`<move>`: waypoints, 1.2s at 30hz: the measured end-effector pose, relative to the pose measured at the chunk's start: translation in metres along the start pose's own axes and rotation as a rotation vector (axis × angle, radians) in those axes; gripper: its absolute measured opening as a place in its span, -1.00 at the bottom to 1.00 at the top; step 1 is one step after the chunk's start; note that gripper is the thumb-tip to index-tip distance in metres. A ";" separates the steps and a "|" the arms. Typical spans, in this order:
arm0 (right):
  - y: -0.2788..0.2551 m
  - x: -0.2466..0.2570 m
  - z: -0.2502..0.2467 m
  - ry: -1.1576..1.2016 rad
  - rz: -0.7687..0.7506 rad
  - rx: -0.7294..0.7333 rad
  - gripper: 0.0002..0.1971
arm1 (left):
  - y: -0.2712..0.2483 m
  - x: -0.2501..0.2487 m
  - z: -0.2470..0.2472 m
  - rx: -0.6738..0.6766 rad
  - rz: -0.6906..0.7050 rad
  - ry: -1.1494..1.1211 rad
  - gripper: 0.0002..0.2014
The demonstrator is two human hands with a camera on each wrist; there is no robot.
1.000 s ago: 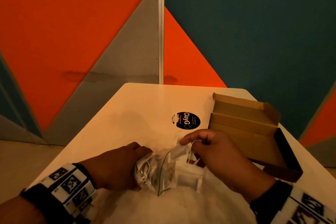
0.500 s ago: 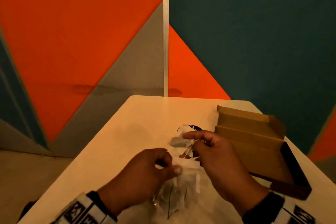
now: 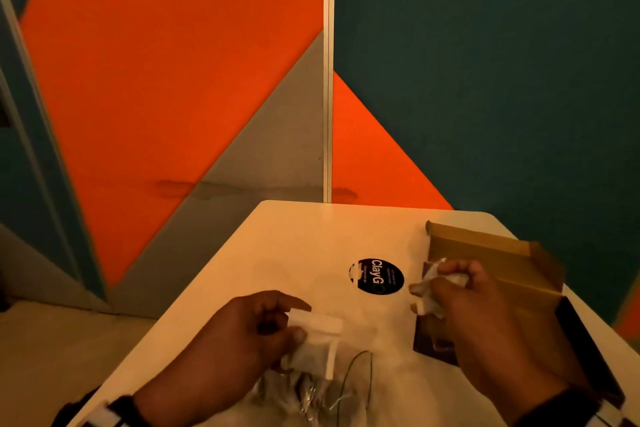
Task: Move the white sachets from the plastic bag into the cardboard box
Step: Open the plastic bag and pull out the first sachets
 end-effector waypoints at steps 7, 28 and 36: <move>-0.034 0.028 0.049 -0.236 -0.186 0.478 -0.72 | 0.001 -0.030 -0.004 0.043 0.114 0.399 -0.94; -0.019 0.031 0.024 -0.638 -0.305 0.647 -0.81 | 0.014 -0.045 -0.055 -0.093 0.216 0.533 -0.80; -0.029 0.039 0.020 -0.639 -0.284 0.651 -0.74 | 0.005 -0.039 -0.062 -0.011 0.151 0.239 -0.91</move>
Point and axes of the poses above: each hand's wrist, its own y-axis towards the middle knuckle, its own z-axis out of the palm, x = y × z, the point moved 8 cm from there along y, towards the middle knuckle, and after that the axes turned 8 degrees about -z, right-handed, at the moved point
